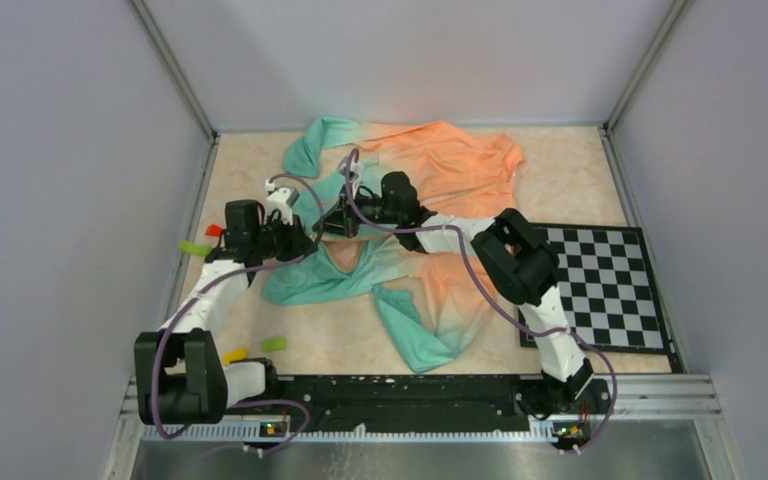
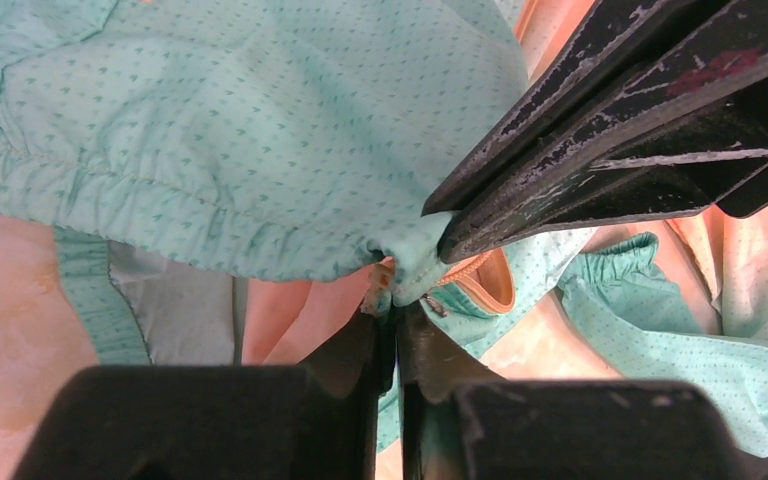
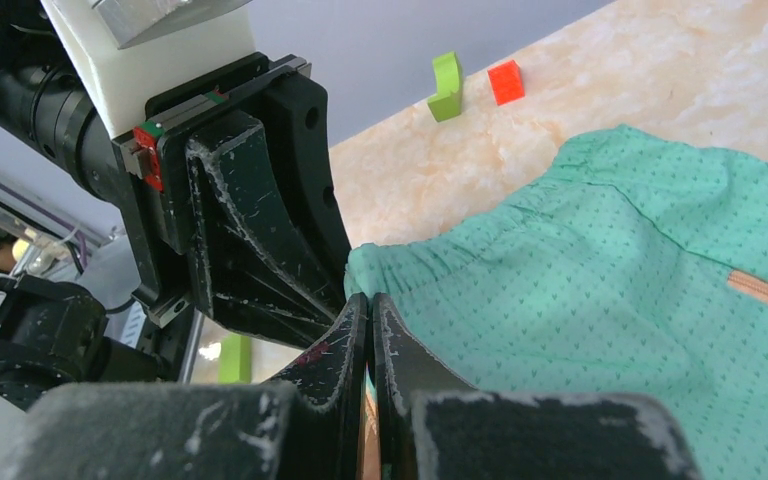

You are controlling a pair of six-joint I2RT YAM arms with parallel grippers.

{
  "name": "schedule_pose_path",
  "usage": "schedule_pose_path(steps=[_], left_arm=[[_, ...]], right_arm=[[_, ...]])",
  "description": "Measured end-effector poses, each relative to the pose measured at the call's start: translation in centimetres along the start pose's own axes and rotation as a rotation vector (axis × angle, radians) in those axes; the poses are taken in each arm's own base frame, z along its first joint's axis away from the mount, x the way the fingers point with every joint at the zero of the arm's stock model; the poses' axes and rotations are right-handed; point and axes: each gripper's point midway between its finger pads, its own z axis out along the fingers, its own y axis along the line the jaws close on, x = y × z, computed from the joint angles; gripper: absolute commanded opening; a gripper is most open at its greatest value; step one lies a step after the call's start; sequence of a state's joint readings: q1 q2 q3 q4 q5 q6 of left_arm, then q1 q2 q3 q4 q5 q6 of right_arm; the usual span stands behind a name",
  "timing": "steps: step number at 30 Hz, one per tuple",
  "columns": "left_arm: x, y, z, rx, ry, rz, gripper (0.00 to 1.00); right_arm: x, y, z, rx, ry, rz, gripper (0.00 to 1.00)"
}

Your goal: Zip up the jacket

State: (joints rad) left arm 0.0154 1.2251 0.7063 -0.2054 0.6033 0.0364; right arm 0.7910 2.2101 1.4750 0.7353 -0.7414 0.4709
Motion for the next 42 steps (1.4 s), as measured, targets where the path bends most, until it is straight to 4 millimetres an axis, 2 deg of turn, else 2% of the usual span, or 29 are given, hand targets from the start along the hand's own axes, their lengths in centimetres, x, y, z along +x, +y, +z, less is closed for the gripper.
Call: schedule_pose_path(steps=[3, 6, 9, 16, 24, 30, 35, 42], left_arm=[[-0.2, -0.3, -0.3, -0.003, -0.007, -0.012, 0.2], [-0.2, -0.6, -0.7, -0.009, -0.007, -0.042, 0.39], [-0.2, -1.1, -1.5, -0.015, -0.025, -0.06, 0.48], [-1.0, -2.5, -3.6, -0.032, -0.088, -0.119, 0.5], [-3.1, -2.3, -6.1, -0.153, -0.223, -0.339, 0.58], [-3.8, -1.7, -6.4, -0.194, -0.271, -0.507, 0.49], [-4.3, -1.0, -5.2, -0.181, -0.261, -0.655, 0.39], [-4.7, -0.1, -3.7, -0.16, -0.253, -0.784, 0.36]], right_arm=[[-0.2, 0.1, 0.0, -0.01, -0.004, -0.003, 0.0], [-0.1, 0.2, 0.0, -0.016, -0.003, -0.006, 0.0], [-0.1, 0.0, 0.2, -0.019, -0.004, -0.008, 0.0], [0.4, -0.3, 0.3, -0.016, 0.004, -0.001, 0.0], [0.5, -0.3, 0.3, -0.016, 0.008, 0.002, 0.0], [0.5, -0.3, 0.3, -0.016, 0.008, 0.003, 0.0], [0.5, -0.3, 0.3, -0.017, 0.008, 0.003, 0.0], [0.5, -0.3, 0.3, -0.017, 0.01, 0.002, 0.0]])
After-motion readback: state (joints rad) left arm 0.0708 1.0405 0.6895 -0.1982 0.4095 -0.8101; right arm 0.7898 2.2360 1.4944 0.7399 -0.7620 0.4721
